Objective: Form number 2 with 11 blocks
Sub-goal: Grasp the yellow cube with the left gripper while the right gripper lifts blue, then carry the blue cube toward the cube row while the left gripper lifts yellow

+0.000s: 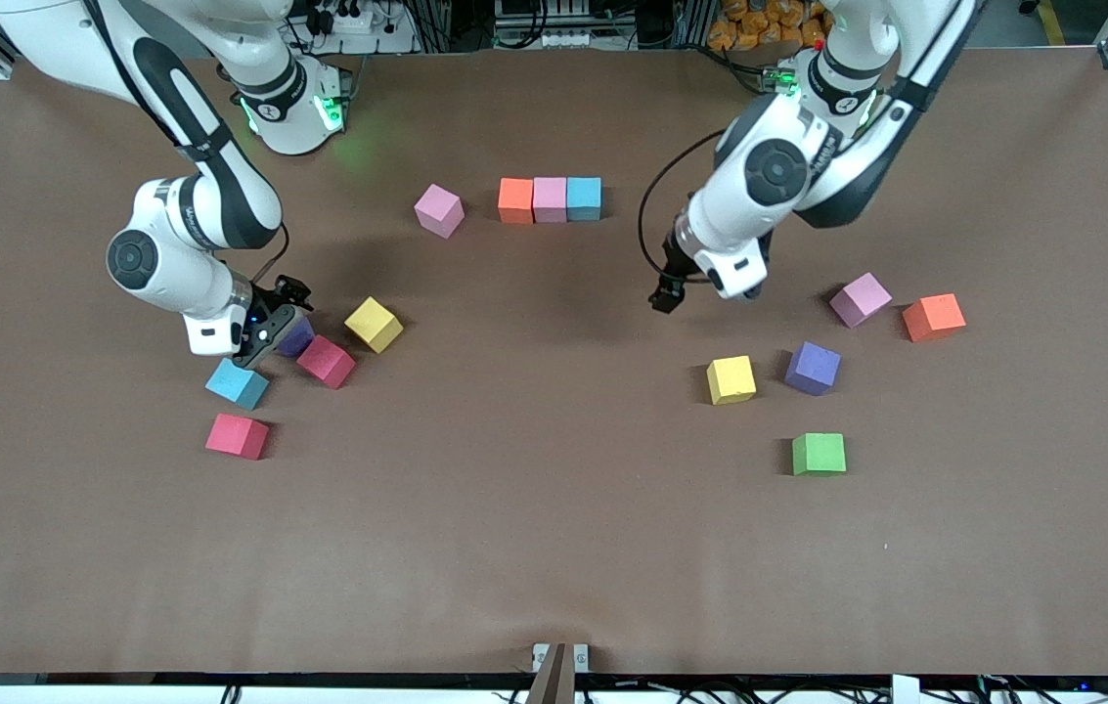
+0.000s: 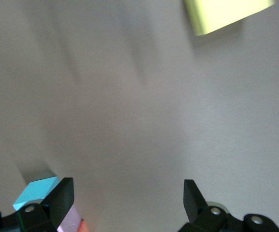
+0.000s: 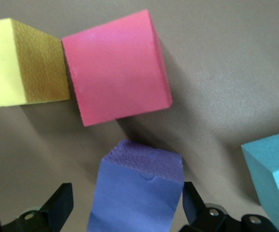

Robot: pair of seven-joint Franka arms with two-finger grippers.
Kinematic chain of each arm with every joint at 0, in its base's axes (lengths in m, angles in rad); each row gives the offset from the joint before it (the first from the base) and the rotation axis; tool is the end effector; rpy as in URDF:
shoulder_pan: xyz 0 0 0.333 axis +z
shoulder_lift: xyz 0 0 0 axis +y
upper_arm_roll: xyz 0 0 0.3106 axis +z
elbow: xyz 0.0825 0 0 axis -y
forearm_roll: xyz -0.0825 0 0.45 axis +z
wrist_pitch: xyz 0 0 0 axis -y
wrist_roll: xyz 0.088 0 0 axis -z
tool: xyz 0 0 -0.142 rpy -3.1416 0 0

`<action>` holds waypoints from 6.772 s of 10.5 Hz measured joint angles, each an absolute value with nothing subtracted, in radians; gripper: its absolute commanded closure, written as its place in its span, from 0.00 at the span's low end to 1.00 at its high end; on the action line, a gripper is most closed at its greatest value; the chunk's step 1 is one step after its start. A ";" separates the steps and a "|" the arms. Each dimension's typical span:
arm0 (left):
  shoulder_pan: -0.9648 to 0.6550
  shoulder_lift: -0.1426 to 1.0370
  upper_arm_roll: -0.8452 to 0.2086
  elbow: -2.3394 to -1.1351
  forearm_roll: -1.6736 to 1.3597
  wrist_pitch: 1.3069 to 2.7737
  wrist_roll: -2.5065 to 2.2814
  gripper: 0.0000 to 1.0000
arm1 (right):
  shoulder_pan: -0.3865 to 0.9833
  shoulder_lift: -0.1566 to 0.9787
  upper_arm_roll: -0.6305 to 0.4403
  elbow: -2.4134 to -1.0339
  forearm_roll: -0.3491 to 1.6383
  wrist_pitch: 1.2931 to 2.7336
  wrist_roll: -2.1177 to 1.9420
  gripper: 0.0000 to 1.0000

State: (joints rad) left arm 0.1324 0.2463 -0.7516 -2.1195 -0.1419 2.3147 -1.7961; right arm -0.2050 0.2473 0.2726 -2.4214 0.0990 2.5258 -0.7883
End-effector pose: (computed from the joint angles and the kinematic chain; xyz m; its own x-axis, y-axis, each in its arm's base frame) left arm 0.4965 -0.3681 0.2467 0.2597 0.9300 -0.2602 0.9559 -0.2858 -0.0674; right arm 0.5015 0.0462 0.1028 0.7181 0.6956 -0.0202 0.6820 -0.7093 -0.1781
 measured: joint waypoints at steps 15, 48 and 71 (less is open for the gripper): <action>0.220 0.443 -0.633 -1.943 0.126 2.215 -0.850 0.00 | -0.210 0.253 0.279 -2.447 0.019 2.649 -0.900 0.02; 0.175 0.646 -0.612 -1.859 0.353 2.213 -0.785 0.00 | 0.719 0.526 0.259 -1.873 0.097 2.411 0.918 0.66; 0.174 0.657 -0.608 -1.796 0.353 2.167 -0.785 0.43 | 0.833 0.587 0.239 -1.867 -0.001 2.425 1.109 0.63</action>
